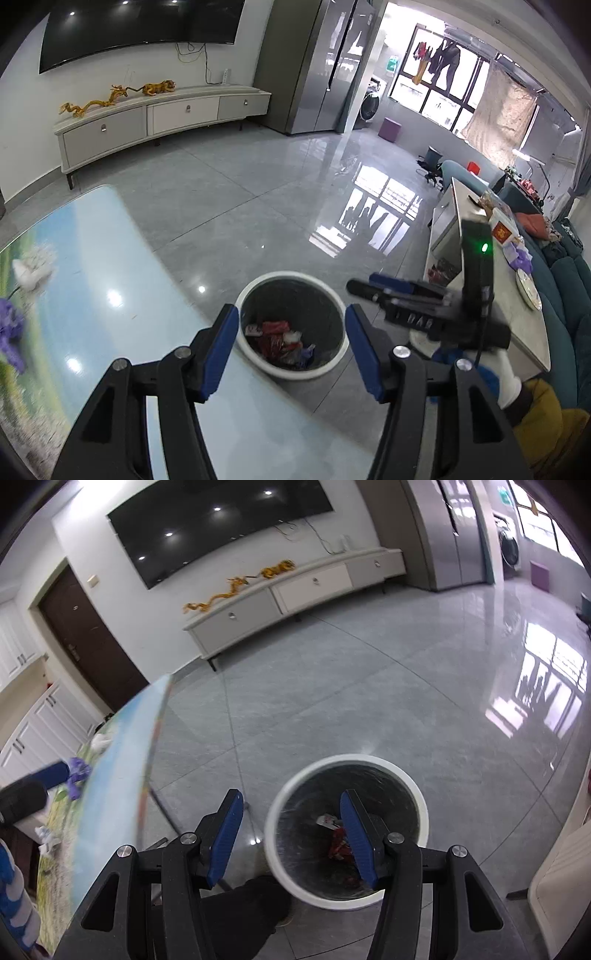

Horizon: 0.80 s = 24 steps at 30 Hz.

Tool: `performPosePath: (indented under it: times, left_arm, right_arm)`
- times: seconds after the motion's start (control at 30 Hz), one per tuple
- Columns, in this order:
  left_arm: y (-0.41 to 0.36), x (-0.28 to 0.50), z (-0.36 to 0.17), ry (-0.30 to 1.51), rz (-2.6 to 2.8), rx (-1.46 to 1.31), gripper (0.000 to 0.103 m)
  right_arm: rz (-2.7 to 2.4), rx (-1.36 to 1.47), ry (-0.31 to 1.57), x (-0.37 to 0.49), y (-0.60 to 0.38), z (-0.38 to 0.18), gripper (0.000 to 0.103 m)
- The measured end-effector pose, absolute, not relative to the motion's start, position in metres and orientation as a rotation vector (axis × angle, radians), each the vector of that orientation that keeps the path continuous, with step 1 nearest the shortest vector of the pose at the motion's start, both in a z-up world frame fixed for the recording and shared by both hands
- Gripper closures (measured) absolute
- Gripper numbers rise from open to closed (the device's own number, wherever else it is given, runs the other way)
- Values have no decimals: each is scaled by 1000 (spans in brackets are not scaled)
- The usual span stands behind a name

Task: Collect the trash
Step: 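Carry the red bag and purple bag over the bin and open both grippers, then grasp the white printed plastic bag with the left gripper while the right grasps white tissue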

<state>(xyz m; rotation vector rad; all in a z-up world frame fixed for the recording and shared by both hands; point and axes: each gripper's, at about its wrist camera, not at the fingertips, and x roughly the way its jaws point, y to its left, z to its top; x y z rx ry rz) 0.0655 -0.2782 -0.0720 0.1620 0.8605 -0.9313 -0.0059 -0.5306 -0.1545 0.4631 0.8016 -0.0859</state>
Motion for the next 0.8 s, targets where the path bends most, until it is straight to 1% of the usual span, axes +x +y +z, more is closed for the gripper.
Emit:
performPosePath:
  times: [0.2, 0.27, 0.3, 0.33, 0.43, 0.53, 0.6, 0.7, 0.8]
  left_arm:
    - [-184, 66, -65, 828, -762, 145, 44]
    - [-139, 70, -66, 813, -660, 107, 33]
    - [-119, 72, -66, 799, -606, 90, 24]
    - [-98, 73, -66, 778, -546, 82, 21]
    - [-46, 76, -71, 747, -382, 66, 15]
    - [9, 79, -85, 763, -245, -32, 13]
    - [27, 72, -99, 779, -187, -78, 13]
    - [38, 73, -117, 828, -172, -140, 13]
    - [30, 76, -124, 849, -157, -158, 13]
  right_arm:
    - [-33, 379, 764, -7, -489, -113, 51]
    - [-8, 356, 754, -4, -473, -101, 51]
    - [3, 344, 750, -3, -467, -97, 50]
    - [14, 331, 746, 0, -459, -92, 49]
    - [56, 300, 739, 7, -436, -81, 49]
    - [94, 276, 736, 13, -414, -74, 48]
    - [123, 257, 737, 16, -399, -72, 48]
    - [162, 237, 738, 16, -380, -70, 47]
    - [180, 224, 741, 13, -369, -69, 47]
